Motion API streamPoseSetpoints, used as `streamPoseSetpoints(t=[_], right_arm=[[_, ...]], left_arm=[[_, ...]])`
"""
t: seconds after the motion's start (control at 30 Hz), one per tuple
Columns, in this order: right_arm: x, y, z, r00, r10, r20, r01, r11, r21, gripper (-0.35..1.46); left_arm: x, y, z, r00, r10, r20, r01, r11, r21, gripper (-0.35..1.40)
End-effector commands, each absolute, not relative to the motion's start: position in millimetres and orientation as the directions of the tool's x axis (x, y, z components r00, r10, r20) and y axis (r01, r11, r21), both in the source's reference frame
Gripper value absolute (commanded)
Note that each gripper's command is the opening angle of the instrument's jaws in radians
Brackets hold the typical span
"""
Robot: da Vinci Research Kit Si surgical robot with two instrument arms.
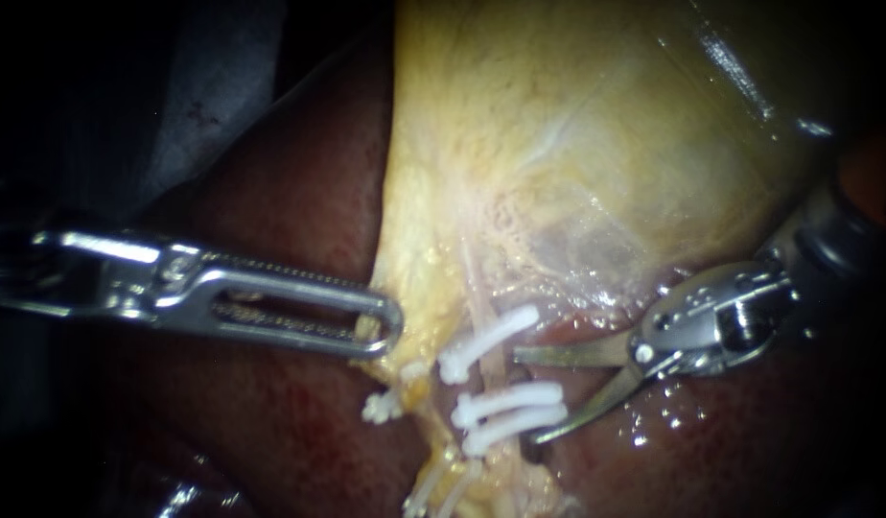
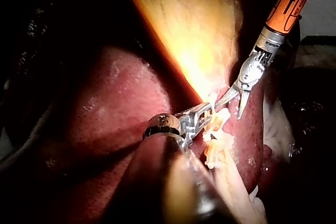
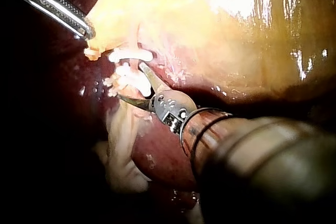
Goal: Go to the cutting position right tube
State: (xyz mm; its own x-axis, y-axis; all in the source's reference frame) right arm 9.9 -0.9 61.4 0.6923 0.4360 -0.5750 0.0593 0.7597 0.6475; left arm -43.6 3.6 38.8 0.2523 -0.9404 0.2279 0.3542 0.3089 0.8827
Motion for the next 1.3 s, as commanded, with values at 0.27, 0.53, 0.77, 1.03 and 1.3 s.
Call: streamPoseSetpoints(t=[0.27,0.53,0.77,1.03,1.3], right_arm=[[10.2,-0.3,62.3,0.698,0.431,-0.571,0.056,0.763,0.644,0.98],[11.9,-0.4,62.5,0.699,0.433,-0.569,0.059,0.758,0.650,0.94],[13.2,-0.5,62.6,0.701,0.442,-0.560,0.056,0.749,0.660,0.86],[14.4,-0.6,62.7,0.699,0.455,-0.552,0.050,0.738,0.673,0.81],[14.8,-0.6,62.8,0.699,0.483,-0.527,0.027,0.719,0.695,0.66]], left_arm=[[-43.6,3.4,38.1,0.250,-0.941,0.227,0.353,0.306,0.884,-0.35],[-43.6,3.4,38.0,0.249,-0.942,0.226,0.353,0.306,0.884,-0.35],[-43.6,3.4,38.0,0.249,-0.942,0.226,0.353,0.306,0.884,-0.35],[-43.6,3.4,38.0,0.249,-0.942,0.227,0.353,0.306,0.884,-0.35],[-43.6,3.4,38.0,0.249,-0.941,0.227,0.353,0.306,0.884,-0.35]])
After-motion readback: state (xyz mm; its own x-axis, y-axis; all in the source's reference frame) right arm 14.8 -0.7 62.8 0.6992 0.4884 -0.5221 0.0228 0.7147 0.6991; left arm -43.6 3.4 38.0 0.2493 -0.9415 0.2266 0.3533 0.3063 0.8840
